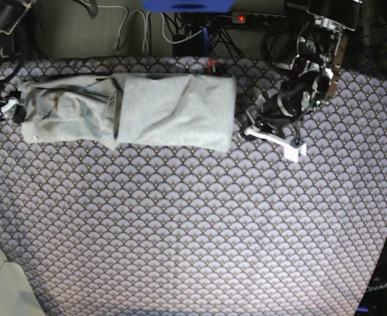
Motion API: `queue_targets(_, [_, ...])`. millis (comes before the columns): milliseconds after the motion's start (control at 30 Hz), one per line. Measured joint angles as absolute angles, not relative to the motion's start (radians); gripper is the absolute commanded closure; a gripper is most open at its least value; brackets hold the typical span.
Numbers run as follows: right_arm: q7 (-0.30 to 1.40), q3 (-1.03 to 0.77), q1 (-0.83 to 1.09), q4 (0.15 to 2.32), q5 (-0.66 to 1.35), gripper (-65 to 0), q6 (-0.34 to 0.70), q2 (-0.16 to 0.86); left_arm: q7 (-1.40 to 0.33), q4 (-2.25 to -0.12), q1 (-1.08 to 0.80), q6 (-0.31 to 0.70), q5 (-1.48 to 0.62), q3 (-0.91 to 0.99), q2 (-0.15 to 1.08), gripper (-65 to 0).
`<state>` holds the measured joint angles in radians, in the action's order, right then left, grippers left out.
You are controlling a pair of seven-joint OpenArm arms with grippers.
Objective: Fold the T-shirt properly
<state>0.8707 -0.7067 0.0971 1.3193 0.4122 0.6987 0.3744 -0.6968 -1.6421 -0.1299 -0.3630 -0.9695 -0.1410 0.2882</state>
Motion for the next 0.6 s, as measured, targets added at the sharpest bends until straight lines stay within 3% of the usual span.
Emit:
queue_targets(300, [0.880, -0.710, 0.098, 1.317, 0.412, -39.9, 0.699, 0.377, -0.744, -1.644, -0.131, -0.363, -0.969, -0.140, 0.288, -0.3])
queue_targets(600, [1.003, -0.715, 0.049, 1.320, 0.410, -40.0, 0.698, 0.381, -0.748, -1.642, -0.130, -0.363, -0.966, -0.140, 0.288, -0.3])
